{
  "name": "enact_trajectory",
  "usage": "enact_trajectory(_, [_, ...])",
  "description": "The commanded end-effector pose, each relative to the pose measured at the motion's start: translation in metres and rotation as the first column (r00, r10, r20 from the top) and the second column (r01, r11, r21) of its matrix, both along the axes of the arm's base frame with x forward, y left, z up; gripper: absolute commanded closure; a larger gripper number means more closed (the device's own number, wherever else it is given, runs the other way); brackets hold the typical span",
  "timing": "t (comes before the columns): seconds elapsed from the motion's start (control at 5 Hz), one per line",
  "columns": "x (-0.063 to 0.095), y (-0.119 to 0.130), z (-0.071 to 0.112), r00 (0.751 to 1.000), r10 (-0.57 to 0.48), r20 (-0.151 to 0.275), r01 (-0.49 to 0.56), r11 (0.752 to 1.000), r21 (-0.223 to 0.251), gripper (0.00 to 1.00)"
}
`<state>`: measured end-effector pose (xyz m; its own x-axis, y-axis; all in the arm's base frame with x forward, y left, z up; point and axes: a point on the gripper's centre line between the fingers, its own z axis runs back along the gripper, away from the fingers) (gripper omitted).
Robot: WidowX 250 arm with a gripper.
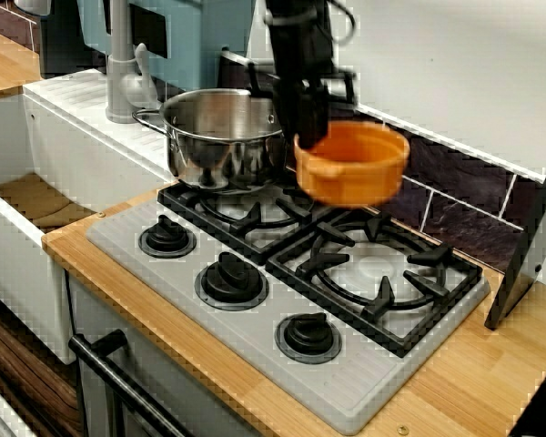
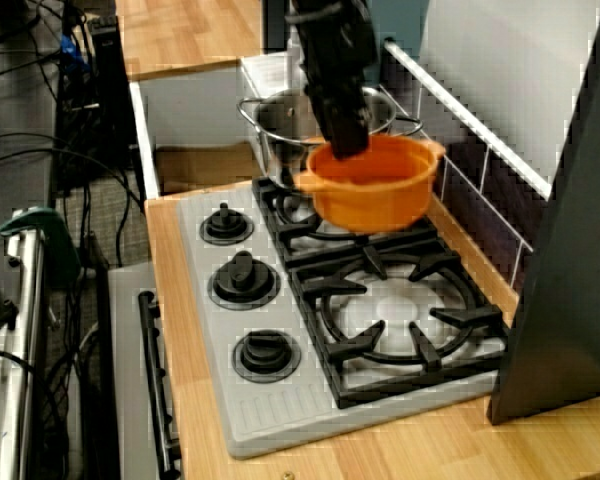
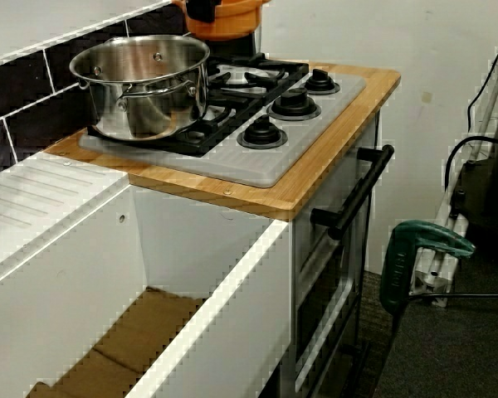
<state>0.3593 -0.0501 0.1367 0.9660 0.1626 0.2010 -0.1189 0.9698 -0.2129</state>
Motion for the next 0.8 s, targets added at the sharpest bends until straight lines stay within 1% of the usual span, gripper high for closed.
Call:
enact_trajectory(0.0, [0.0, 0.021, 0.039, 0.994, 0.023, 0.106, -0.022, 1.0, -0.013, 1.0])
enact_trajectory(0.2, [0.001, 0.033, 0.057, 0.987, 0.05, 0.152, -0.048, 0.999, -0.015, 1.0])
enact_trajectory(0.4, [0.002, 0.047, 0.072, 0.984, 0.075, 0.161, -0.071, 0.997, -0.028, 1.0])
enact_trajectory(0.6, [0.001, 0.065, 0.09, 0.973, 0.111, 0.202, -0.112, 0.994, -0.01, 1.0])
